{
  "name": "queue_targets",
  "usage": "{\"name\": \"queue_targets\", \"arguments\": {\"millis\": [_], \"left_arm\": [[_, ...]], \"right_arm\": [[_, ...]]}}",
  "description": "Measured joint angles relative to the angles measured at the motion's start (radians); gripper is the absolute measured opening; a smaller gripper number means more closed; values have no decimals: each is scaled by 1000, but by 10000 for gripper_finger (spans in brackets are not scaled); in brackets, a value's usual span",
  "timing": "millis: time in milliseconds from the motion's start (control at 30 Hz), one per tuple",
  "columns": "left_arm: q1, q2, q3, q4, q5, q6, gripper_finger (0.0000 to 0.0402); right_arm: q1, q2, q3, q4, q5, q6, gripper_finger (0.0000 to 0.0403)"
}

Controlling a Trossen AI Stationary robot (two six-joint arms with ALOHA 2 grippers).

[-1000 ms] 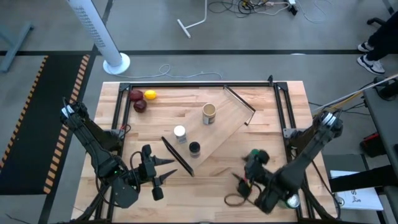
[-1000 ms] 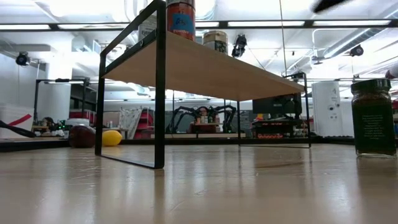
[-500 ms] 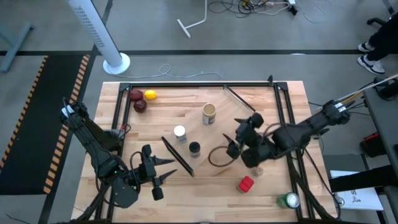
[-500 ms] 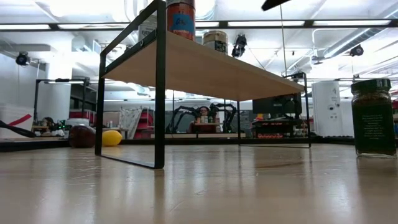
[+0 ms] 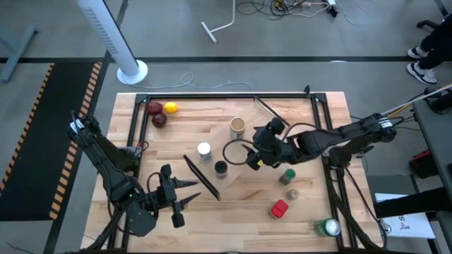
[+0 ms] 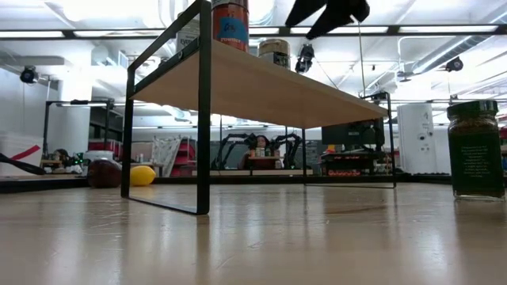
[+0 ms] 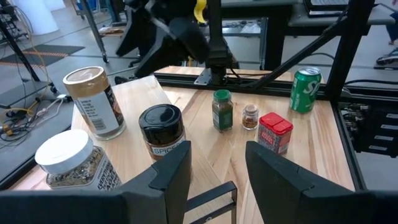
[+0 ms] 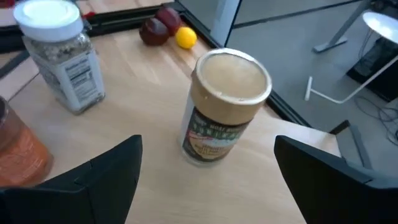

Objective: Shelf spices
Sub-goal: Remove the gold seasoning bottle from the shelf

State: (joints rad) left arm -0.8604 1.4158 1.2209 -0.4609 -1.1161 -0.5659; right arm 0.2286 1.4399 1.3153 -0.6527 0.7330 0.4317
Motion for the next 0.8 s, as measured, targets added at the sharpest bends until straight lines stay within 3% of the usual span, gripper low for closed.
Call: {"name": "queue_targets", "arguments": {"millis": [800], "left_arm": [[-1,0,0,-2,8,-11,142]], "right_arm": [[-182,1,-40,156,-209,-75,341]]}}
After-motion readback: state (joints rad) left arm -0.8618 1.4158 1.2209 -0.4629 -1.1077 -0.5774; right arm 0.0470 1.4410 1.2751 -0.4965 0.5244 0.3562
